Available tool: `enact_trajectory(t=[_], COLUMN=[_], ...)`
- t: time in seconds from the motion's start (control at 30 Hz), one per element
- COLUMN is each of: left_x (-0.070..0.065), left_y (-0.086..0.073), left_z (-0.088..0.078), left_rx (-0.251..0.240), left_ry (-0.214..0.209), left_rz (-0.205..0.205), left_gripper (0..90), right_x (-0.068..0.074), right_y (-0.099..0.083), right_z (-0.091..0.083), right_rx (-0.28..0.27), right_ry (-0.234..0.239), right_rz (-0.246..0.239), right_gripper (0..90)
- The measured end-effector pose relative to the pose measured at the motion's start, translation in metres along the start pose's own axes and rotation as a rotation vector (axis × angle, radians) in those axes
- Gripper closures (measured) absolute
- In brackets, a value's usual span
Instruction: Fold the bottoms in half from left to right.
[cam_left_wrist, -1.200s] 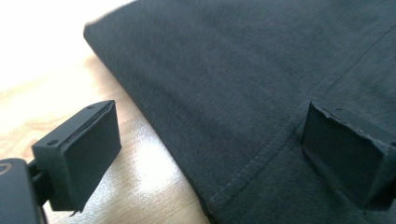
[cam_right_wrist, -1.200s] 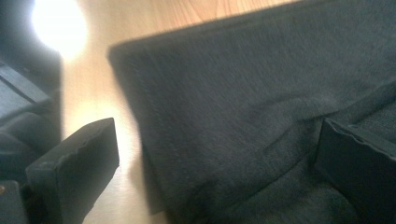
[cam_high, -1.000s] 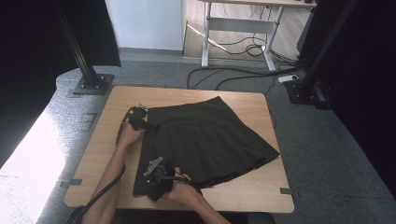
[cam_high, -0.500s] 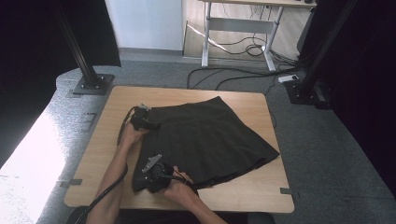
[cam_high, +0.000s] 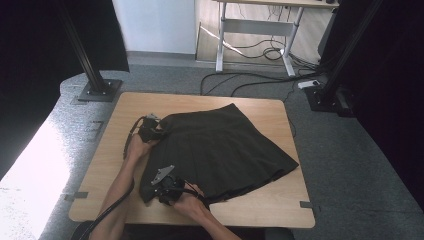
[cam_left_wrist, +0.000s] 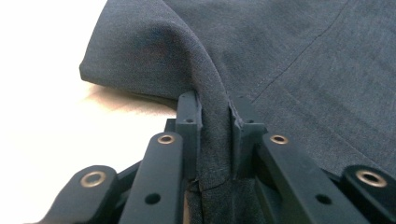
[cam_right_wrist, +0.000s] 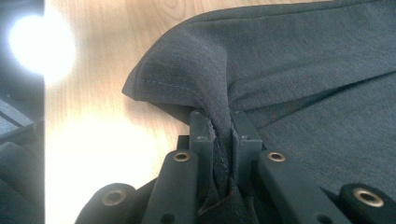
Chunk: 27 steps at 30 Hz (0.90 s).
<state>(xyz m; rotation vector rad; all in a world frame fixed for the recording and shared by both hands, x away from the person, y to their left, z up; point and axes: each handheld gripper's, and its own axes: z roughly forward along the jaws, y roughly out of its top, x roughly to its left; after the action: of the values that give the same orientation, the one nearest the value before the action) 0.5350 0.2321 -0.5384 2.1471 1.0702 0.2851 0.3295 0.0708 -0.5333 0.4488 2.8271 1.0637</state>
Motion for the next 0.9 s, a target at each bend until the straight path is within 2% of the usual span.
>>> enact_trajectory(t=[0.13,0.17,0.23,0.27,0.3,0.33,0.4,0.57,0.67,0.8,0.9], left_x=[0.002,0.001,0.0,-0.001,-0.001,-0.001,0.0,0.011,0.016,0.019,0.017], left_y=[-0.006,-0.01,-0.012,-0.016,-0.016,-0.021,-0.025,-0.038,-0.04,-0.035,-0.026], left_z=[-0.005,-0.01,-0.013,-0.021,-0.021,-0.031,-0.037,-0.069,-0.087,-0.106,-0.114], left_rx=[-0.005,0.0,0.005,0.026,0.026,0.05,0.061,0.085,0.075,0.053,0.039], left_ry=[-0.011,0.001,0.009,0.025,0.025,0.039,0.044,0.073,0.081,0.078,0.089], left_rz=[0.004,0.021,0.029,0.046,0.046,0.068,0.076,0.053,0.035,0.013,0.011], left_gripper=[78.2,78.5,79.2,79.4,79.5,79.6,79.6,80.2,80.4,80.4,80.2], right_x=[0.004,0.006,0.008,0.014,0.014,0.022,0.025,0.041,0.046,0.043,0.037], right_y=[0.002,0.004,0.005,0.006,0.006,0.009,0.011,0.025,0.034,0.038,0.038], right_z=[0.002,0.003,0.004,0.006,0.006,0.008,0.009,0.008,0.0,-0.017,-0.032], right_rx=[0.001,-0.004,-0.009,-0.022,-0.022,-0.026,-0.029,-0.056,-0.085,-0.129,-0.155], right_ry=[0.011,0.029,0.04,0.059,0.059,0.073,0.083,0.132,0.146,0.162,0.162], right_rz=[-0.022,-0.026,-0.031,-0.043,-0.043,-0.068,-0.085,-0.129,-0.147,-0.157,-0.145], right_gripper=[82.6,82.8,82.9,83.0,83.0,83.1,83.1,83.1,83.1,83.1,83.1])
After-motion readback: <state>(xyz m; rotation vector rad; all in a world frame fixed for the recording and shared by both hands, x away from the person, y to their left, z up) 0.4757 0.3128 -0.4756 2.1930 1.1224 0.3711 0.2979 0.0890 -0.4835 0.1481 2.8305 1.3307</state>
